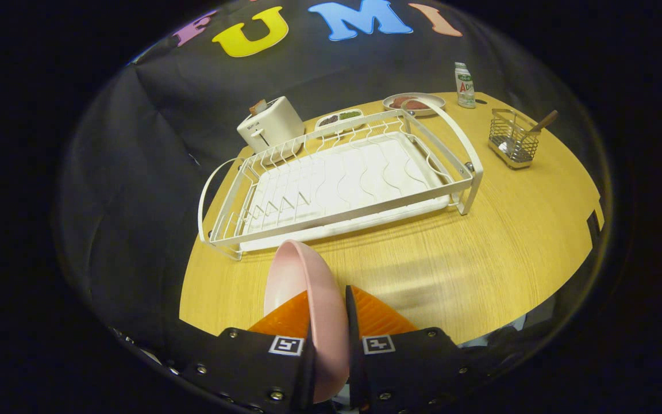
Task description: Take the plate from the dish rack, then take the spoon from the basket and place it into the plate.
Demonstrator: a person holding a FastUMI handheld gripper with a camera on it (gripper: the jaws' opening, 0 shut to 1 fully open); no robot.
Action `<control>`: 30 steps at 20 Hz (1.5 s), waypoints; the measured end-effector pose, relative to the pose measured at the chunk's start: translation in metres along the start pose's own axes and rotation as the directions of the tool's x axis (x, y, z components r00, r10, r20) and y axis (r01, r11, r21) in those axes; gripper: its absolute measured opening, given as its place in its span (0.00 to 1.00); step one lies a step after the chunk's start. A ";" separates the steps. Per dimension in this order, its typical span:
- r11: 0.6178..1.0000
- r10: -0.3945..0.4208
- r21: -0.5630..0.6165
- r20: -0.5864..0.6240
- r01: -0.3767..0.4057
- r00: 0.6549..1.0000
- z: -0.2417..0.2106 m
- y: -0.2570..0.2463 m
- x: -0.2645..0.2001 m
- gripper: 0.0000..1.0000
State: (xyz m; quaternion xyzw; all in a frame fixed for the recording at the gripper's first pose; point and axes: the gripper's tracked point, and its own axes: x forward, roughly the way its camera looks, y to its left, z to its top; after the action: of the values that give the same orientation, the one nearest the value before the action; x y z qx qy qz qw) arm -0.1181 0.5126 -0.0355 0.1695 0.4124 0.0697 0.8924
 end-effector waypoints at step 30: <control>0.967 -0.232 0.203 0.463 0.153 0.855 0.173 -0.208 -0.087 0.36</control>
State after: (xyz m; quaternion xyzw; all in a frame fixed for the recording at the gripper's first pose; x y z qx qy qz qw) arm -0.0464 0.2532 0.0565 0.2097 0.1956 -0.0979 0.9530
